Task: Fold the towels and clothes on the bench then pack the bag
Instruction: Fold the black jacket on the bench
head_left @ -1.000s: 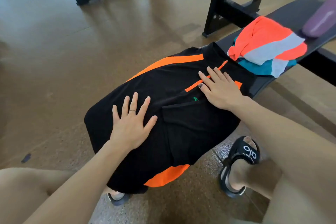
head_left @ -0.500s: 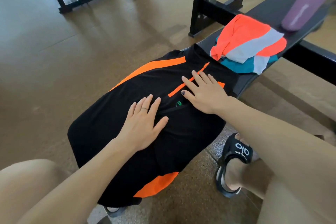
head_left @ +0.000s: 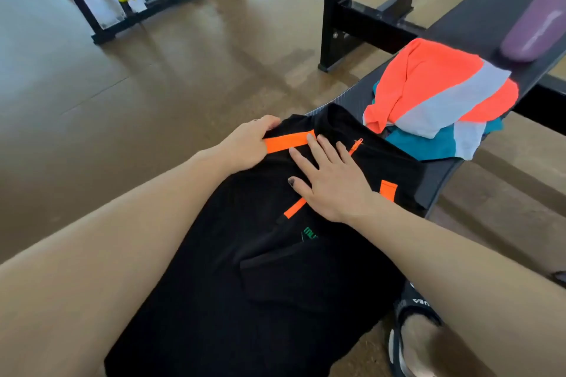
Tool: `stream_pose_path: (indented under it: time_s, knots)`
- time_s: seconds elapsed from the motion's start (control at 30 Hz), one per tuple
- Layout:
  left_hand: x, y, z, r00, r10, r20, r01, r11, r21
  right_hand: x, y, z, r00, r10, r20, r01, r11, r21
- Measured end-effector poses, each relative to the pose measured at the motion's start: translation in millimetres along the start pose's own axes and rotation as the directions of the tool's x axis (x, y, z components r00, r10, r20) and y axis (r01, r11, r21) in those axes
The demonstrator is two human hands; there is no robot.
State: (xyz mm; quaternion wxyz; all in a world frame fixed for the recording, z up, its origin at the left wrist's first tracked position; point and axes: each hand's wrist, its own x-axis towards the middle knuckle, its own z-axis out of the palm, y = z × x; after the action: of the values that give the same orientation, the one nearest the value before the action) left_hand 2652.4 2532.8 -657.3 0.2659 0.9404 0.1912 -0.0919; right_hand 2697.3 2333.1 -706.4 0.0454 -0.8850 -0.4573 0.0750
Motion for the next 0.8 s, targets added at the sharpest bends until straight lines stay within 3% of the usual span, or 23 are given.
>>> stream_pose_path:
  time_s: [0.1, 0.27, 0.43, 0.53, 0.63, 0.8]
  knots:
    - [35, 4, -1, 0.999, 0.017, 0.031, -0.016, 0.999, -0.037, 0, -2, 10, 0.991, 0.019, -0.129, -0.015, 0.999, 0.032]
    - [73, 14, -4, 0.987, 0.000, 0.158, 0.001, 1.000, -0.006, 2, -2, 14, 0.983, 0.027, -0.179, -0.016, 0.998, 0.059]
    - [80, 6, -11, 0.984, -0.045, 0.171, 0.025, 0.993, 0.114, 2, 0, 13, 0.984, 0.020, -0.175, -0.007, 0.997, 0.074]
    - [74, -3, -25, 0.986, 0.013, 0.167, -0.050, 0.974, 0.219, 2, 1, 13, 0.986, 0.019, -0.165, -0.007, 0.997, 0.075]
    - [61, -3, -46, 0.976, 0.068, 0.209, -0.141, 0.923, 0.359, 2, 4, 13, 0.989, 0.012, -0.148, -0.003, 0.998, 0.061]
    - [29, -9, -77, 0.957, 0.017, 0.289, -0.184, 0.807, 0.562, 2, 7, 12, 0.991, 0.012, -0.130, -0.006, 0.999, 0.046]
